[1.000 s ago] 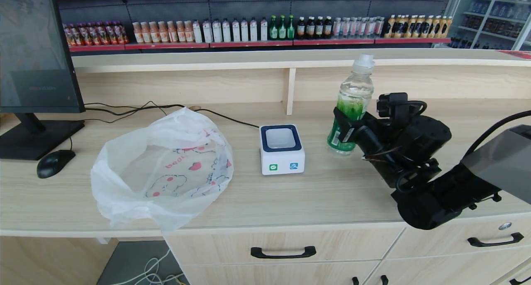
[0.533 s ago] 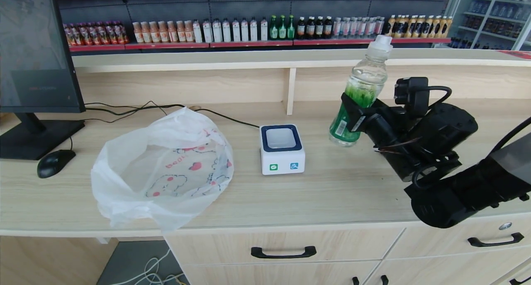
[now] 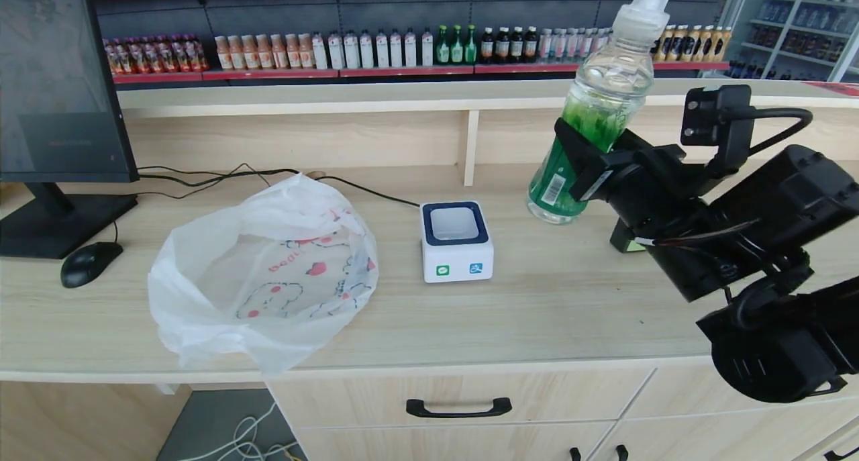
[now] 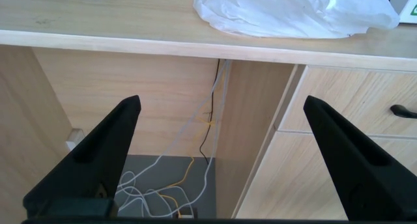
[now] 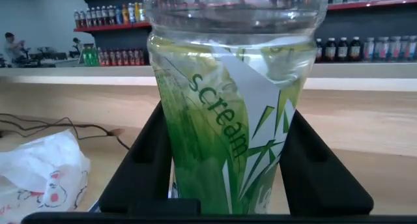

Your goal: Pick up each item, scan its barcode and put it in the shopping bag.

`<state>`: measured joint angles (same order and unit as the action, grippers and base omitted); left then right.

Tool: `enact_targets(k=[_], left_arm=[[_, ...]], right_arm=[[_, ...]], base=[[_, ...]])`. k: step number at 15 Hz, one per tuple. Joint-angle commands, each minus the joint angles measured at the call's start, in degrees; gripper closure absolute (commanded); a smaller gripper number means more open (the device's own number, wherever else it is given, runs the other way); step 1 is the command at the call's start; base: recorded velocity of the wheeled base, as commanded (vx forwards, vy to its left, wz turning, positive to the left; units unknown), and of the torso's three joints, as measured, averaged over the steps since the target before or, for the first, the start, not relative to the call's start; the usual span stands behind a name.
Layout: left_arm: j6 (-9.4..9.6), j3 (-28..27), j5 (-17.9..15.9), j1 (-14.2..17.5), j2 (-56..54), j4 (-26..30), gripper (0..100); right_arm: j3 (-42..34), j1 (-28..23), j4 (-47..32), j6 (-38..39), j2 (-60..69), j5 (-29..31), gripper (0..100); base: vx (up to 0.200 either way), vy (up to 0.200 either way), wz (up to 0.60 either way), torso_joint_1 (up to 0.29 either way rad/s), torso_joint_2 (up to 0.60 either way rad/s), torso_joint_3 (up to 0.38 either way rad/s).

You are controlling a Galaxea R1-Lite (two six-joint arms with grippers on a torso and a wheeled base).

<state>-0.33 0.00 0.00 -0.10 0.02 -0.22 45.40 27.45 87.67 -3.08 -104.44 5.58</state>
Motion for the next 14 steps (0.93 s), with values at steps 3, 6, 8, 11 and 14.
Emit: enact_targets(k=[3,6,8,11,14], left_arm=[[-0.02,0.0,0.0,0.0,0.0,0.0,0],[-0.02,0.0,0.0,0.0,0.0,0.0,0],[-0.02,0.0,0.0,0.0,0.0,0.0,0],[-0.02,0.0,0.0,0.0,0.0,0.0,0],[-0.02,0.0,0.0,0.0,0.0,0.0,0]], right_arm=[[-10.9,10.5,0.0,-3.9,11.9,0.1,100],[-17.4,22.2,0.0,-5.1,16.2,0.9,100],[-20.1,25.4,0.0,-4.7,17.8,1.3,100],[-22.3,26.3,0.0,4.9,18.7,1.4,100],[-21.8,26.3,-0.2,15.1,18.7,0.9,100]], base=[[0.0,0.0,0.0,0.0,0.0,0.0],[0.0,0.0,0.0,0.0,0.0,0.0],[0.0,0.0,0.0,0.0,0.0,0.0],[0.0,0.0,0.0,0.0,0.0,0.0],[0.0,0.0,0.0,0.0,0.0,0.0]])
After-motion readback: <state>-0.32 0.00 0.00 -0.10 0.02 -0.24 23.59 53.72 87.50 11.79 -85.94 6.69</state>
